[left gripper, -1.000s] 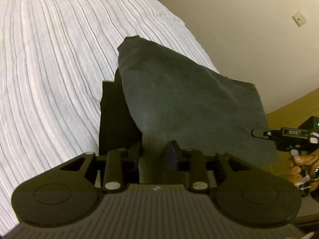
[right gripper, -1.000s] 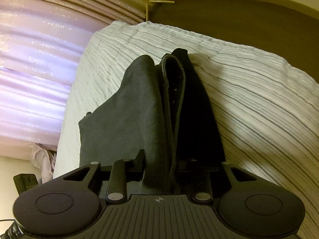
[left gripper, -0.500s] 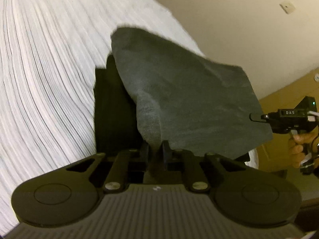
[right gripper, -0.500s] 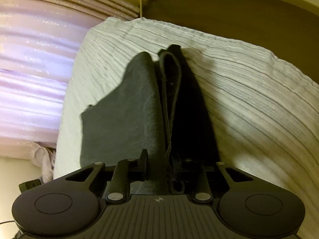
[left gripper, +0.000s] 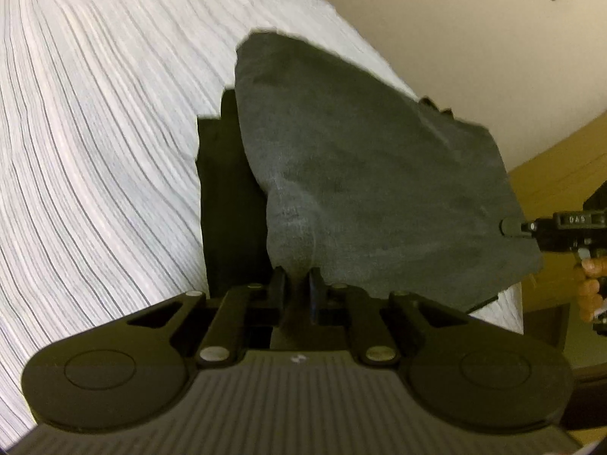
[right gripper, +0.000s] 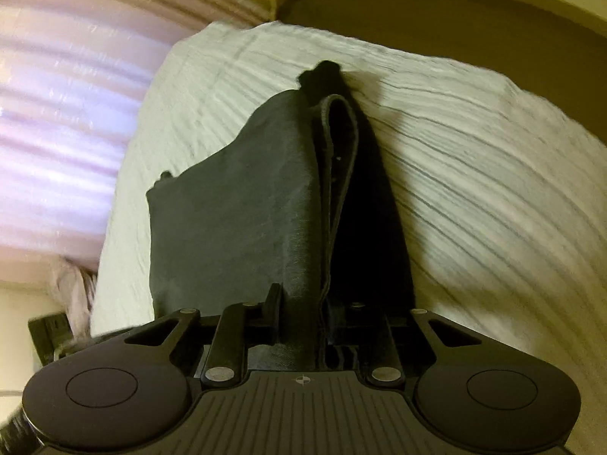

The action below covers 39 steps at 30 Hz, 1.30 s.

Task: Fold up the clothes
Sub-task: 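Lower the folded jeans onto the bed and open both grippers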

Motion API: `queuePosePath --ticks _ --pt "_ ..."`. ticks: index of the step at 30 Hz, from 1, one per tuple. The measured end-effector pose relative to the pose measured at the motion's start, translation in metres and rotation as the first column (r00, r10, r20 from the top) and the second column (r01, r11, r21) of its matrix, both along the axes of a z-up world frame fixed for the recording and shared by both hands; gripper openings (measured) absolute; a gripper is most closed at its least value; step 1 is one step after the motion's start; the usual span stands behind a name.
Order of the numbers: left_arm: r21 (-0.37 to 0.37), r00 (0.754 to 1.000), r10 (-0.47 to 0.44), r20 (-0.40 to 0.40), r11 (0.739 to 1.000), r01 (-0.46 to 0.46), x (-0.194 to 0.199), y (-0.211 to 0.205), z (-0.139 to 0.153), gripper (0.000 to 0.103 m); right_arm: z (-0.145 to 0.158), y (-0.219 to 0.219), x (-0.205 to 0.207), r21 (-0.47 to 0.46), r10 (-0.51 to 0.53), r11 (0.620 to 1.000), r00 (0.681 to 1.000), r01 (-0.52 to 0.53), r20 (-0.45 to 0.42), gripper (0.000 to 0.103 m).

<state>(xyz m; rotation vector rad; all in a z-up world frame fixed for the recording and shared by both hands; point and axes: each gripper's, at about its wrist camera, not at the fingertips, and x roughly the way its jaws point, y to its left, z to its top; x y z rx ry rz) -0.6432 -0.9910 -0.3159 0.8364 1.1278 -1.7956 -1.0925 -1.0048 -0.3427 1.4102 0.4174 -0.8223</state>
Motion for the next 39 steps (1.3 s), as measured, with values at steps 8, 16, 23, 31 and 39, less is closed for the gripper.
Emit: queuePosePath --ticks 8,16,23,31,39 --pt "0.046 1.0 0.013 0.016 0.999 -0.014 0.001 0.001 -0.014 0.012 -0.01 0.003 -0.008 0.005 -0.02 1.0 1.0 0.02 -0.008 0.036" --pt "-0.084 0.998 0.001 0.064 0.996 0.004 0.007 0.021 0.037 0.018 0.053 0.023 -0.006 -0.205 -0.057 0.979 0.978 0.015 -0.2 0.046" --pt "-0.014 0.987 -0.141 0.082 0.99 0.143 -0.032 0.026 0.009 0.018 0.064 0.053 0.039 -0.24 0.183 0.941 0.955 -0.239 -0.232 0.046" --pt "-0.019 0.989 -0.117 0.088 0.993 0.119 -0.031 0.024 0.016 0.018 0.031 0.045 0.028 -0.127 0.194 0.963 0.937 -0.238 -0.29 0.061" --pt "-0.163 0.986 -0.119 0.116 0.977 0.137 -0.041 -0.025 0.047 0.018 0.087 0.0 0.054 -0.344 0.157 0.896 0.923 -0.283 -0.35 0.061"
